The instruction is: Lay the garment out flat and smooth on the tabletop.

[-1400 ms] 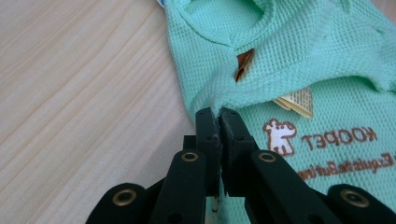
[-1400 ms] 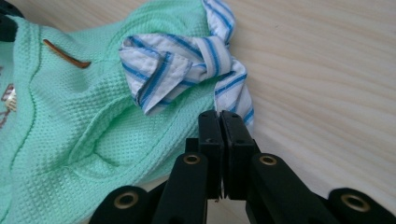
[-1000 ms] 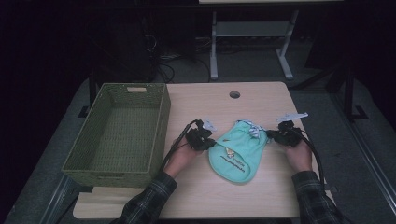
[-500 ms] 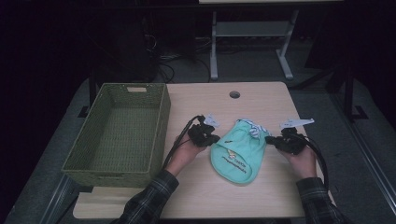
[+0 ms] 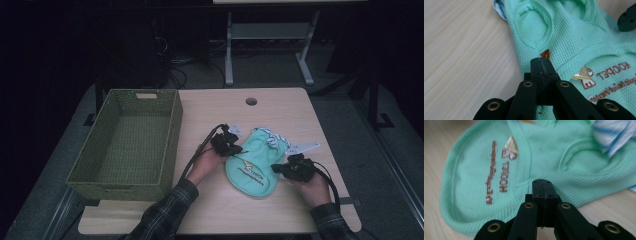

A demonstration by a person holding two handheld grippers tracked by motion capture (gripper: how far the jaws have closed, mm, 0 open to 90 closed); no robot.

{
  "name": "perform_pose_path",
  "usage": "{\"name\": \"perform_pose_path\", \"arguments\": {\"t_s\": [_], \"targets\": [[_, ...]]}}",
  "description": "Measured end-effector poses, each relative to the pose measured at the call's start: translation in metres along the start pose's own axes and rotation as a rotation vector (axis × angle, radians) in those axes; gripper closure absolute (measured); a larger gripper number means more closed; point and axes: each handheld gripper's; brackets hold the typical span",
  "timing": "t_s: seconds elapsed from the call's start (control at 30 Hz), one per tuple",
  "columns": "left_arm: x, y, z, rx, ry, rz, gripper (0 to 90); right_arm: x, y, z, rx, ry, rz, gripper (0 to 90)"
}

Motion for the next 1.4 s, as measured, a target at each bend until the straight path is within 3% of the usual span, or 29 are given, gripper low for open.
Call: {"name": "perform_pose_path", "arguments": {"t_s": [0.13, 0.37, 0.73, 0.93, 1.17, 1.4], "targets": [[0.003, 0.004, 0.001, 0.004, 0.022, -0.022, 89.4, 0.003, 0.006, -0.003, -0.010, -0.008, -0.023, 89.8], [0.009, 0.003, 0.005, 0.021, 0.022, -0.043, 89.5, 0.003, 0.005, -0.003, 0.003, -0.018, -0.021, 89.8], [0.010, -0.004, 0.031, 0.064, 0.058, -0.062, 89.4, 0.003, 0.000, 0.011, 0.047, -0.006, -0.006, 89.8], [0.012, -0.006, 0.046, 0.111, 0.037, -0.043, 89.4, 0.003, -0.002, 0.018, 0.064, 0.000, -0.002, 89.8], [0.010, -0.007, 0.060, 0.156, 0.049, -0.047, 89.3, 0.003, -0.004, 0.024, 0.062, 0.006, 0.002, 89.7], [0.007, -0.016, 0.043, 0.084, 0.011, -0.016, 81.6, 0.003, -0.004, 0.024, 0.065, 0.004, 0.003, 89.8]]}}
Point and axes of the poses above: each handheld gripper's, and its own axes: y roughly forward along the jaws, x roughly out of its underside, z roughly to its right, and after that the axes turned 10 degrees about y, right-handed
